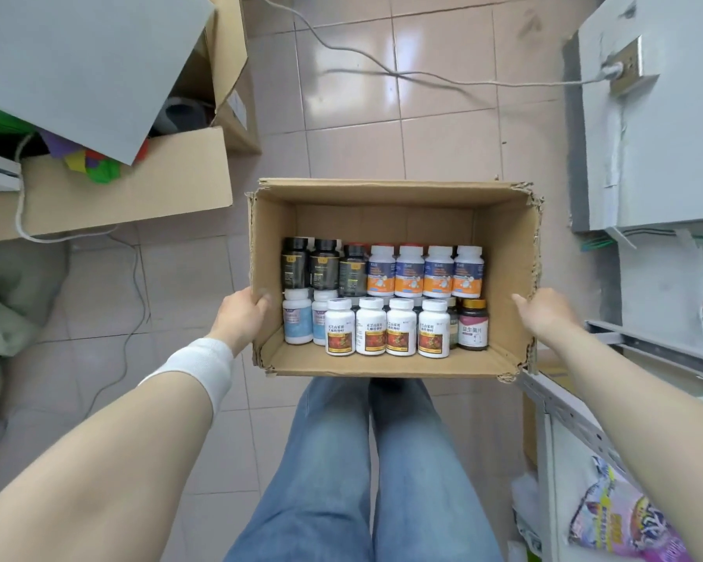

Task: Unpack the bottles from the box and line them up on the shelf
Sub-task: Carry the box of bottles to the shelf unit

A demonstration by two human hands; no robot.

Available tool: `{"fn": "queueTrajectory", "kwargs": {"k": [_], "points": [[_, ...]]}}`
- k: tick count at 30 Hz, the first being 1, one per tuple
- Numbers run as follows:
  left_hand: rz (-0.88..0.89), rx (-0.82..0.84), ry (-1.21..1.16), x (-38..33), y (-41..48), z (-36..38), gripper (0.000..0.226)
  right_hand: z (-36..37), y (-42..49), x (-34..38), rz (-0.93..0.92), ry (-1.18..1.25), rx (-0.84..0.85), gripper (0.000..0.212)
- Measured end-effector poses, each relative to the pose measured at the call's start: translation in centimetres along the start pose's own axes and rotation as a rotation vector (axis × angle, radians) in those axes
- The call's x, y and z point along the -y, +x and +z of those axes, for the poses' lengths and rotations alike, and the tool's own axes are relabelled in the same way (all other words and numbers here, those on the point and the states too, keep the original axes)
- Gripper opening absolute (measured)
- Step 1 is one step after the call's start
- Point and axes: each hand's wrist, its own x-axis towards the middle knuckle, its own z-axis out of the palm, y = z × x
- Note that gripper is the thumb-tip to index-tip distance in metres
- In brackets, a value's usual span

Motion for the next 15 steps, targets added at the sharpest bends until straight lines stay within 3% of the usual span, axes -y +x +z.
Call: {"fn": "queueTrajectory", "kwargs": {"k": [15], "points": [[-0.08, -0.022, 0.013, -2.5, 2.8, 1.9, 0.038, 2.1, 3.9, 0.9, 0.07, 0.093, -0.074, 0.043]]}}
